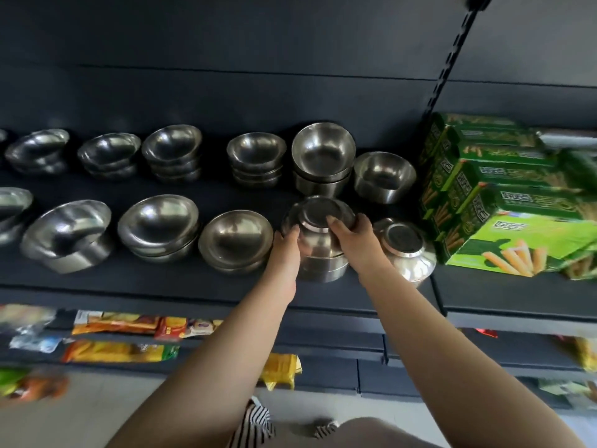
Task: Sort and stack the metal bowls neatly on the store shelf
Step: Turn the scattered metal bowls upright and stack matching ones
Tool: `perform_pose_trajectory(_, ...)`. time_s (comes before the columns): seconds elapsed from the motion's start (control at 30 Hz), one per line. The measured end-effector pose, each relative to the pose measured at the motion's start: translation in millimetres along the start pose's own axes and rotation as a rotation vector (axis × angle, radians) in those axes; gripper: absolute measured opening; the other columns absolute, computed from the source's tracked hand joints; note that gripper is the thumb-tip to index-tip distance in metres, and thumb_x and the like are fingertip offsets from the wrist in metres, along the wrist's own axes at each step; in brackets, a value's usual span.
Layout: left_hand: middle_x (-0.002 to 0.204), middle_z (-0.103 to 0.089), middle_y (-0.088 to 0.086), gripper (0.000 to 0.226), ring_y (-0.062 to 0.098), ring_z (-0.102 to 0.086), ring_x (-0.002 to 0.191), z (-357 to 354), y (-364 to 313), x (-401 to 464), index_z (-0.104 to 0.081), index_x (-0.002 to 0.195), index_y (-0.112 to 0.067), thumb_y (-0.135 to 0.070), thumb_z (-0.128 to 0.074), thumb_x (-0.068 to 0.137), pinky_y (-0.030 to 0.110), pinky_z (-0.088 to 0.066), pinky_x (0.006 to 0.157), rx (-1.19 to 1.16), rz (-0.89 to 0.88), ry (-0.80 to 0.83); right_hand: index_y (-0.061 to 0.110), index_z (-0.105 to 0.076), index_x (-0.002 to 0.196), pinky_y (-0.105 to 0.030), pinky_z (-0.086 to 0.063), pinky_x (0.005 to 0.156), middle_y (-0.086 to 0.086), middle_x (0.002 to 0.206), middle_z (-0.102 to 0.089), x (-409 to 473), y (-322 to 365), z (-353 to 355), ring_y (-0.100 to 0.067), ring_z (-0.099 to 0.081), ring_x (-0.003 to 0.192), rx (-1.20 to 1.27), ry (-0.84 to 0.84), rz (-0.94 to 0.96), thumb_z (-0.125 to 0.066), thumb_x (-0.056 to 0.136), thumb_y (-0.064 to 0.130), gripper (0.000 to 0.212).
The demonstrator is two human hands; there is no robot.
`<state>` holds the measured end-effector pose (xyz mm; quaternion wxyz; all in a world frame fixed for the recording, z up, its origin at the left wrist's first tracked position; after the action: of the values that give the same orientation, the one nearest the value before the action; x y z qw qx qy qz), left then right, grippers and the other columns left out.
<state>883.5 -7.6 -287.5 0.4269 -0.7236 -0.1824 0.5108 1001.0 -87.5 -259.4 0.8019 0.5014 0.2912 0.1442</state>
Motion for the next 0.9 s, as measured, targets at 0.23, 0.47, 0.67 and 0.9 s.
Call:
perform_pose_trajectory(0.23,0.092,-0.059,-0.002,0.043,0.015,-0.055,0.092,16,15,-22,-0.052,0.122,-0.018,-0.046,-0.051,0.089,0.033,-0.040,0.090,0.038,0.055,-0.013,0.009,-0.040,0.137,-0.037,-0.035,0.106,-0.010,0.138,-0.046,-24,-30,5,-0.027,-0.046,0.123,-0.011,0.060,-0.107,-0.058,0.085,0.049,0.068)
perform_pose_trajectory(0.47,0.148,-0.035,-0.001,0.067,0.024,-0.029,0.137,27,18,-30,-0.041,0.136,-0.032,-0.054,-0.064,0.077,0.061,-0.032,0.099,0.063,0.222,0.162,0.011,-0.050,0.124,-0.048,-0.042,0.091,-0.007,0.121,-0.058,-40,-47,11,-0.026,-0.054,0.112,0.243,0.225,-0.399,-0.059,0.082,0.057,0.062)
perform_pose_trajectory(0.67,0.142,-0.042,0.002,0.050,0.023,-0.035,0.133,25,9,-30,-0.048,0.125,-0.024,-0.044,-0.063,0.082,0.057,-0.044,0.087,0.040,0.183,0.224,0.011,-0.056,0.113,-0.055,-0.050,0.084,-0.011,0.122,-0.057,-43,-46,8,-0.031,-0.054,0.113,0.429,0.209,-0.442,-0.058,0.088,0.047,0.044)
perform_pose_trajectory(0.9,0.110,-0.063,-0.007,0.019,0.014,-0.053,0.113,24,-9,-34,-0.061,0.105,-0.023,-0.026,-0.061,0.086,0.053,-0.046,0.093,0.059,-0.050,0.323,0.009,-0.057,0.109,-0.047,-0.053,0.072,-0.010,0.106,-0.061,-45,-38,17,-0.031,-0.060,0.097,0.574,0.281,-0.416,-0.054,0.082,0.061,0.058)
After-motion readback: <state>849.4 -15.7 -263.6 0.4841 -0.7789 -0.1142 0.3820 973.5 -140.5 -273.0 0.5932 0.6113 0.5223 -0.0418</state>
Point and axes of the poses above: each hand's wrist, its own x-axis towards the middle knuckle, its own z-axis out of the back of the hand, y = z × x, the point moved 8 cm from there along x, towards the middle knuckle
